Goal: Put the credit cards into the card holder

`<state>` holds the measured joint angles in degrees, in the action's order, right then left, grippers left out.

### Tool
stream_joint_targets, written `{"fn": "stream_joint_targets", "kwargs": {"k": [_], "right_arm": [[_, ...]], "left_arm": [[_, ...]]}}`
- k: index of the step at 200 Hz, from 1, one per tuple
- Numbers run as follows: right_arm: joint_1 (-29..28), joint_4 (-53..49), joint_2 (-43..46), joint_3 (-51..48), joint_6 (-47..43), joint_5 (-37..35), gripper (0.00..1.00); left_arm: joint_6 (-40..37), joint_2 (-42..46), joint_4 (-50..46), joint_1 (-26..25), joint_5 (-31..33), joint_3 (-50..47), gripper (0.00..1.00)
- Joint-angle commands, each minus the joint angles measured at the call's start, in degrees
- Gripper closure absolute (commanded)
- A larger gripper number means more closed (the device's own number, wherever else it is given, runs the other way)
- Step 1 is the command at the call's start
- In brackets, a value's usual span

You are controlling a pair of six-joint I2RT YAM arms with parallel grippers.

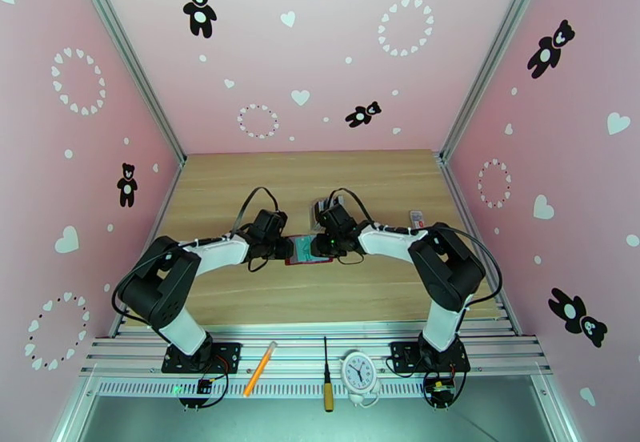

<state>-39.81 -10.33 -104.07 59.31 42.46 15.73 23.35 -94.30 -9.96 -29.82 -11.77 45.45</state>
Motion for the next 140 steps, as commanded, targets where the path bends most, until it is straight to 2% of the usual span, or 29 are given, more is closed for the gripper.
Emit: {"fn": "stream_joint_targets", "kwargs": {"k": [1,38,97,109,127,140], "right_arm": [[-0.56,-4.50,1.56,2.92,-2.35,-2.55,0.70],[-1.95,-5.81,0.41,5.45,-3.27,-3.15,0.69],[-2.47,-8.26,-2.77,9.01,-4.31,-4.34,0.71],[-2.51,-8.58,-3.31,9.45,-4.40,-4.39,0.70],[-2.64,-9.10,-4.06,10.18,-4.65,-4.56,0.70],[-2.81,-9.55,-4.54,10.68,-4.78,-4.80,0.70]], "left_arm": [[0.30,2.77,-3.29,-0.30,0.04,-0.19,0.69],[0.14,3.79,-4.19,-0.30,1.84,0.33,0.66],[-0.33,3.03,-4.77,-0.23,3.44,-0.36,0.66],[-0.41,2.44,-4.25,-0.26,3.40,-0.71,0.69],[-0.45,1.64,-3.52,-0.19,3.25,-1.06,0.81],[-0.38,0.93,-2.80,-0.21,2.92,-1.28,0.85]]}}
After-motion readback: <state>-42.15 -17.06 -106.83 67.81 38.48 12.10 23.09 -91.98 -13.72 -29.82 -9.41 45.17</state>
